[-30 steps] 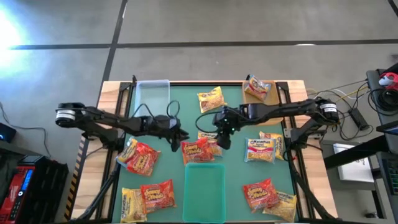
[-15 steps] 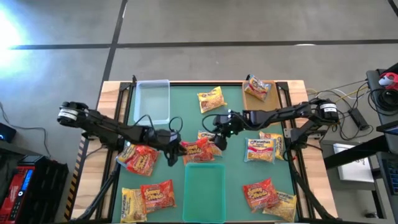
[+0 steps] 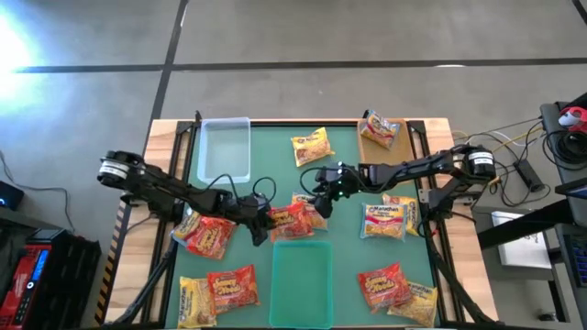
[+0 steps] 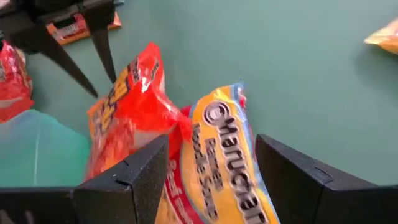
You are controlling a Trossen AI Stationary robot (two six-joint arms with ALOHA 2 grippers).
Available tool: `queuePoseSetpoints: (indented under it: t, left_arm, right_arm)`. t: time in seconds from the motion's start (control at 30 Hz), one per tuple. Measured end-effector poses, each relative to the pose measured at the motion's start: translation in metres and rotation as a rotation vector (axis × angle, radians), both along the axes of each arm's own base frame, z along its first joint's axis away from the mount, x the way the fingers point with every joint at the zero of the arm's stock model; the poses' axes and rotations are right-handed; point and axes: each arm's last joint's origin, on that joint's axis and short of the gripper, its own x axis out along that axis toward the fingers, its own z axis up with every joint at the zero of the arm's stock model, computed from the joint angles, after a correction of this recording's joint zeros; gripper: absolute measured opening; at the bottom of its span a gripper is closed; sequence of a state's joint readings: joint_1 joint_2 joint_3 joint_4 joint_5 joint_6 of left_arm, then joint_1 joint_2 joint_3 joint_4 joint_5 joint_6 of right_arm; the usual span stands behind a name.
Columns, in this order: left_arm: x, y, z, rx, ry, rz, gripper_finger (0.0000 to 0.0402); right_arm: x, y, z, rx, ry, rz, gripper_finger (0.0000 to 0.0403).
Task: Sort Maruchan noodles
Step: Put the red noodle pack into the green bin
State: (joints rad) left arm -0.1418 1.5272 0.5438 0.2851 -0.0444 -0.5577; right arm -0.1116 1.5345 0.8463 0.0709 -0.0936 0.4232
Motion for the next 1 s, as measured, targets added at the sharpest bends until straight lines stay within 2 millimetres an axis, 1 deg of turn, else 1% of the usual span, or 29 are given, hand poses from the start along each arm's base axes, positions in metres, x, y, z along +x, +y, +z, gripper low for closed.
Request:
queuePoseSetpoints:
  t: [0.13,0.23,0.33,0.47,0.6,0.8,0.9,1.0]
  left_arm:
    - [0.003,0.0,-0.002,0.015,-0.017,-0.012,0.008]
    - [0.004,0.0,-0.007,0.02,-0.003,-0.012,0.008]
    - [0.005,0.0,-0.01,0.021,-0.007,-0.012,0.008]
    - [0.009,-0.001,-0.013,0.021,-0.025,-0.009,0.008]
    - [0.011,-0.001,-0.015,0.02,-0.035,-0.009,0.008]
    - [0.011,-0.001,-0.015,0.025,-0.041,-0.013,0.008]
    - [0.011,-0.001,-0.014,0.031,-0.042,-0.017,0.008]
    - [0.011,-0.001,-0.014,0.031,-0.044,-0.017,0.008]
  right_arm:
    - [0.007,0.001,-0.015,0.076,0.003,0.04,0.0229]
    - [0.011,0.003,-0.021,0.123,-0.007,0.09,0.0229]
    - [0.012,0.003,-0.027,0.15,0.01,0.096,0.0229]
    - [0.014,0.004,-0.025,0.161,-0.017,0.102,0.0229]
    - [0.016,0.005,-0.021,0.226,-0.052,0.131,0.0229]
    - [0.014,0.006,-0.022,0.277,-0.031,0.141,0.0228]
    - [0.011,0.003,-0.021,0.286,-0.002,0.131,0.0228]
    - [0.005,-0.005,-0.018,0.29,0.026,0.103,0.0228]
